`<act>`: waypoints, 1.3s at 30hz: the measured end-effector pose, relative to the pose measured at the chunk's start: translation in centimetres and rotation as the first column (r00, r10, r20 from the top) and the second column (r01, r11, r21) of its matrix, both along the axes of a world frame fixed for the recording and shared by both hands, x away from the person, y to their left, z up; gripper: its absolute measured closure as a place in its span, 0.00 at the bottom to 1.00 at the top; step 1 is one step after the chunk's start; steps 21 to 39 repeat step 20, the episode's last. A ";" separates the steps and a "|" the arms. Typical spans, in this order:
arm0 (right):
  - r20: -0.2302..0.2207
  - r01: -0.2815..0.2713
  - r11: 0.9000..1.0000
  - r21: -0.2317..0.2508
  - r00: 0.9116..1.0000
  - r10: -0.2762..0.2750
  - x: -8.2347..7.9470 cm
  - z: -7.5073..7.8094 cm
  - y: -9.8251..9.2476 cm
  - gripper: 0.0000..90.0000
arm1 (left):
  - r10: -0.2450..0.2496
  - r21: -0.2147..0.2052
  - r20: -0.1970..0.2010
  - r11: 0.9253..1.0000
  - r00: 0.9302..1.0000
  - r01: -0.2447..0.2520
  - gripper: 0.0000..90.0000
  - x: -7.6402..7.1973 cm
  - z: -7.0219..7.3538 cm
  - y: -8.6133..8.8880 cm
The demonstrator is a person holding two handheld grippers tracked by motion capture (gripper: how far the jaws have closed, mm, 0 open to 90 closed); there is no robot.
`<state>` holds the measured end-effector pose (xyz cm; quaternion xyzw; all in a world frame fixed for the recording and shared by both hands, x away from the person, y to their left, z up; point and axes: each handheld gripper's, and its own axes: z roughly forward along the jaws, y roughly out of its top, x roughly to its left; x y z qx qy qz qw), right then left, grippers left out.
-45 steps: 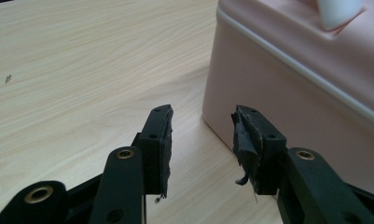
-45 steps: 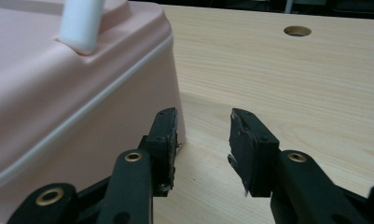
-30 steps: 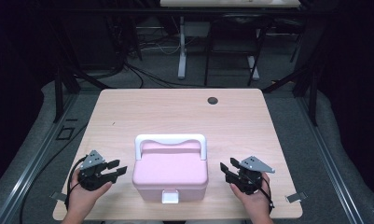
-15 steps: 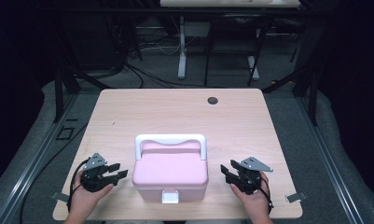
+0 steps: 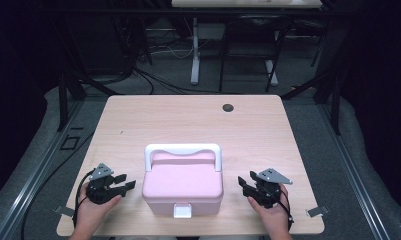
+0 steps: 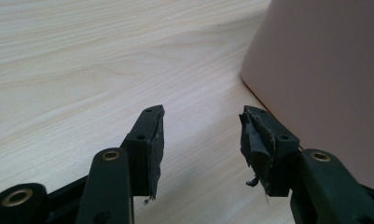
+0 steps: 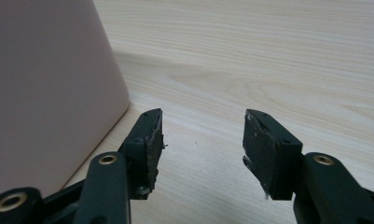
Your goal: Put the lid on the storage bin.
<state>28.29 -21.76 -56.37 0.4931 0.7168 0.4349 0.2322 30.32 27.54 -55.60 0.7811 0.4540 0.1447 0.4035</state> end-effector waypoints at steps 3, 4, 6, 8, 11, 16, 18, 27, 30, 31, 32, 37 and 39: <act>0.002 0.014 1.000 -0.005 1.000 -0.014 0.0 -0.1 -0.3 0.51 | 0.038 -0.028 -0.007 0.999 0.999 -0.039 0.55 0.2 -0.1 0.3; 0.001 0.019 1.000 -0.007 1.000 -0.019 0.0 0.0 -0.5 0.51 | 0.041 -0.029 -0.014 0.999 0.999 -0.041 0.55 0.3 -0.1 0.5; 0.013 0.032 0.999 -0.006 0.999 -0.032 -0.1 -0.1 -0.7 0.50 | 0.047 -0.032 -0.013 0.998 0.999 -0.047 0.55 0.5 -0.1 0.6; 0.008 0.036 0.999 -0.013 0.999 -0.036 -0.1 -0.1 -0.9 0.50 | 0.046 -0.030 -0.016 0.998 0.999 -0.047 0.55 0.6 -0.1 0.7; -0.002 0.044 0.999 -0.017 0.999 -0.044 -0.2 -0.3 -1.2 0.50 | 0.067 -0.033 -0.016 0.997 0.998 -0.068 0.55 1.0 -0.2 1.1; -0.009 0.057 0.998 -0.026 0.998 -0.058 -0.5 -0.4 -1.4 0.50 | 0.088 -0.045 -0.018 0.995 0.996 -0.088 0.56 1.2 -0.1 1.2; -0.005 0.057 0.998 -0.024 0.998 -0.057 -0.6 -0.5 -1.5 0.50 | 0.086 -0.056 -0.023 0.995 0.996 -0.087 0.56 1.3 -0.1 1.1; -0.008 0.059 0.998 -0.027 0.998 -0.059 -0.7 -0.5 -1.6 0.50 | 0.082 -0.055 -0.025 0.995 0.996 -0.084 0.56 1.3 -0.1 1.1; -0.008 0.059 0.998 -0.027 0.998 -0.059 -0.7 -0.5 -1.6 0.50 | 0.082 -0.055 -0.025 0.995 0.996 -0.084 0.56 1.3 -0.1 1.1; -0.008 0.059 0.998 -0.027 0.998 -0.059 -0.7 -0.5 -1.6 0.50 | 0.082 -0.055 -0.025 0.995 0.996 -0.084 0.56 1.3 -0.1 1.1; -0.008 0.059 0.998 -0.027 0.998 -0.059 -0.7 -0.5 -1.6 0.50 | 0.082 -0.055 -0.025 0.995 0.996 -0.084 0.56 1.3 -0.1 1.1; -0.008 0.059 0.998 -0.027 0.998 -0.059 -0.7 -0.5 -1.6 0.50 | 0.082 -0.055 -0.025 0.995 0.996 -0.084 0.56 1.3 -0.1 1.1; -0.008 0.059 0.998 -0.027 0.998 -0.059 -0.7 -0.5 -1.6 0.50 | 0.082 -0.055 -0.025 0.995 0.996 -0.084 0.56 1.3 -0.1 1.1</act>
